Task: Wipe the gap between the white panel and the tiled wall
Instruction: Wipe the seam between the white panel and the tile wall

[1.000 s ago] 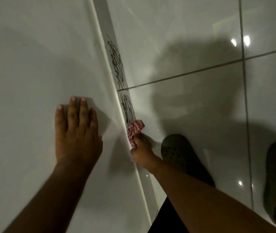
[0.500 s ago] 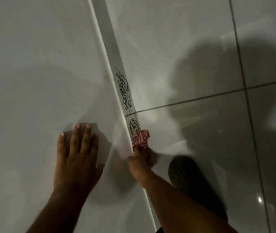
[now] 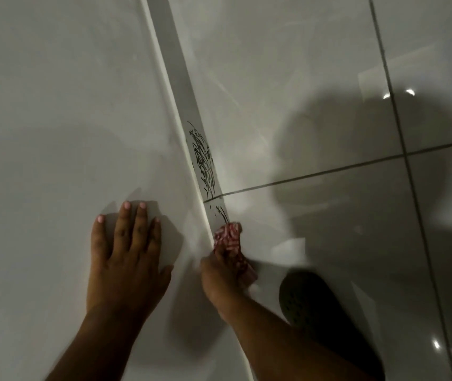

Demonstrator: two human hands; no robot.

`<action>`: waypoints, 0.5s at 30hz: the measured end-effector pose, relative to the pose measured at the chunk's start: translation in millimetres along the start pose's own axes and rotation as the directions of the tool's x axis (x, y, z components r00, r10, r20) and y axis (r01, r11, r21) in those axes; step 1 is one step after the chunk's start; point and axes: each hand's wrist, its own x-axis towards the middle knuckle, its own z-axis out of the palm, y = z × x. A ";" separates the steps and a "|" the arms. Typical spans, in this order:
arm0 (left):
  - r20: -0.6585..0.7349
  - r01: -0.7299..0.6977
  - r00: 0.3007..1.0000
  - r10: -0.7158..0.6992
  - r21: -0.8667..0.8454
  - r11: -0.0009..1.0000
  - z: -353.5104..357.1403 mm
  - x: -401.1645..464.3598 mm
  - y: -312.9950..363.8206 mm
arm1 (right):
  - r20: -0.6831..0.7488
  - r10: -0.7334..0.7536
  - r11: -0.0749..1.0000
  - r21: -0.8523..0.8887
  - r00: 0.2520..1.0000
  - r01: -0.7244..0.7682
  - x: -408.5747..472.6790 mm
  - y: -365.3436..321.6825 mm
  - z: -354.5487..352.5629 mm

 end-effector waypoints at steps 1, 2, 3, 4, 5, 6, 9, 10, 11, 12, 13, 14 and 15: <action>0.004 -0.002 1.000 0.002 0.016 1.000 0.1 -0.2 1.4 | -0.018 0.024 0.998 0.059 1.000 -0.023 12.7 -14.6 -6.9; 0.010 -0.003 1.000 0.003 0.027 1.000 -0.4 0.1 3.1 | -0.022 0.031 0.994 0.103 0.999 -0.029 28.8 -29.6 -16.1; 0.010 0.003 1.000 -0.003 0.040 0.999 -1.2 1.8 4.1 | -0.023 0.014 0.991 0.131 1.000 -0.011 46.1 -43.8 -26.7; 0.014 0.016 1.000 -0.017 0.069 0.997 -2.8 3.1 5.1 | -0.025 -0.025 0.989 0.143 0.999 0.028 59.8 -54.5 -34.8; 0.024 0.025 0.999 -0.028 0.098 0.995 -4.2 4.2 5.5 | -0.034 -0.061 0.989 0.130 0.998 0.065 67.6 -59.3 -37.6; 0.035 0.030 0.999 -0.034 0.112 0.993 -5.5 5.7 5.9 | -0.020 -0.077 0.991 0.110 0.997 0.079 70.3 -57.8 -37.4; -0.014 0.032 0.999 -0.030 0.118 0.993 -4.4 6.6 2.4 | 0.006 0.015 0.999 0.050 1.000 -0.015 45.8 -15.8 -13.6; -0.016 0.030 0.999 -0.028 0.130 0.991 -4.3 6.6 1.8 | 0.002 0.092 0.990 0.108 0.996 -0.091 29.0 1.6 -6.0; -0.002 0.024 1.000 -0.024 0.131 0.991 -5.6 6.9 1.6 | 0.011 0.146 0.974 0.175 0.989 -0.146 15.7 17.9 2.6; 0.008 0.024 1.000 -0.025 0.117 0.993 -7.0 7.4 0.8 | 0.048 0.136 0.976 0.166 0.989 -0.143 6.1 20.9 2.9; 0.014 0.024 1.000 -0.025 0.099 0.995 -6.8 7.7 -0.7 | 0.031 0.107 0.983 0.146 0.994 -0.110 9.1 11.5 -1.5; 0.016 0.017 1.000 -0.019 0.090 0.996 -7.2 7.9 -2.3 | -0.006 0.078 0.989 0.130 0.997 -0.076 18.5 -9.7 -11.7; 0.023 0.006 1.000 -0.008 0.084 0.996 -8.1 8.0 -3.2 | -0.076 0.067 0.988 0.145 0.995 -0.055 33.7 -32.9 -23.8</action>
